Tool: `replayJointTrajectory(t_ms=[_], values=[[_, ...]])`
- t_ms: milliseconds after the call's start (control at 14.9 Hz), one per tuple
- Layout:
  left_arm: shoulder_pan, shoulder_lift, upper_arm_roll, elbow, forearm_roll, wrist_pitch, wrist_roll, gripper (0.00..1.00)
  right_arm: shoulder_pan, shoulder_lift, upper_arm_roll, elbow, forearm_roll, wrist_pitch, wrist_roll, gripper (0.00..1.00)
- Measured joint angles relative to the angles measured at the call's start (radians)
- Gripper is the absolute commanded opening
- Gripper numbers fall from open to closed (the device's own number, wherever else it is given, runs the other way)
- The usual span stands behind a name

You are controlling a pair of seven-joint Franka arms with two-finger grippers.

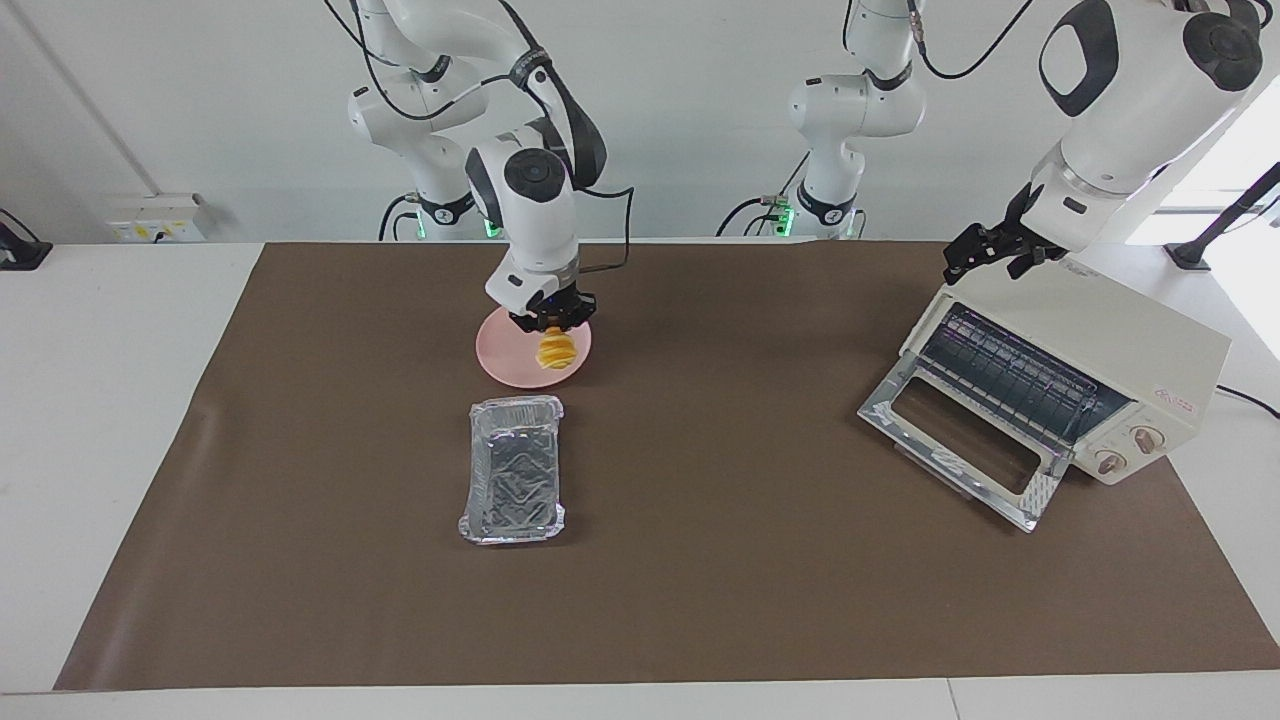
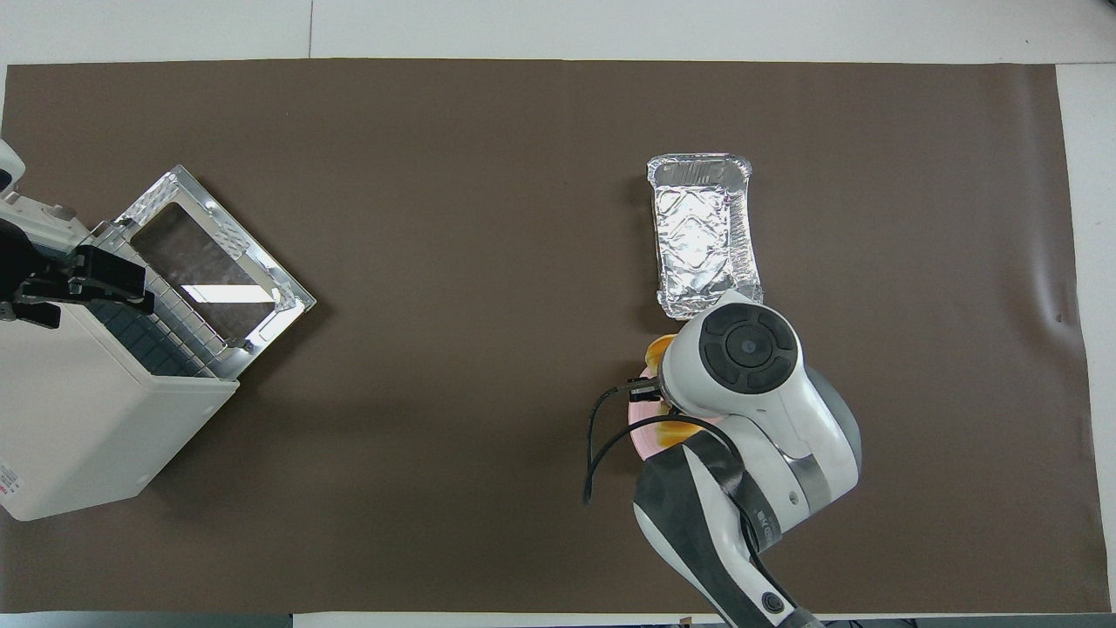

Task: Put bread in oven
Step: 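Carry the bread roll with the right gripper into the foil tray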

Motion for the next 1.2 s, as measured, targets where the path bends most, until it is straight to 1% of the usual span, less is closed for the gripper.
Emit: replayJointTrajectory(t_ms=[201,401,535,736,937,1071,1204], values=[[0.000,0.000,0.000,0.000,0.000,0.000,0.000,1.00,-0.084,0.045,-0.002,0.146,0.040,-0.036,-0.079,0.00],[0.000,0.000,0.000,0.000,0.000,0.000,0.000,1.00,-0.159,0.128,-0.005,0.256,0.061,-0.036,-0.174,0.00],[0.000,0.000,0.000,0.000,0.000,0.000,0.000,1.00,-0.175,0.216,-0.006,0.347,0.061,-0.036,-0.193,0.00],[0.000,0.000,0.000,0.000,0.000,0.000,0.000,1.00,-0.183,0.379,-0.008,0.491,0.059,-0.036,-0.215,0.00],[0.000,0.000,0.000,0.000,0.000,0.000,0.000,1.00,-0.194,0.489,-0.014,0.557,0.042,-0.026,-0.244,0.00],[0.000,0.000,0.000,0.000,0.000,0.000,0.000,1.00,-0.197,0.524,-0.014,0.581,0.033,-0.003,-0.251,0.00],[0.000,0.000,0.000,0.000,0.000,0.000,0.000,1.00,-0.194,0.534,-0.014,0.583,0.032,0.017,-0.251,0.00]])
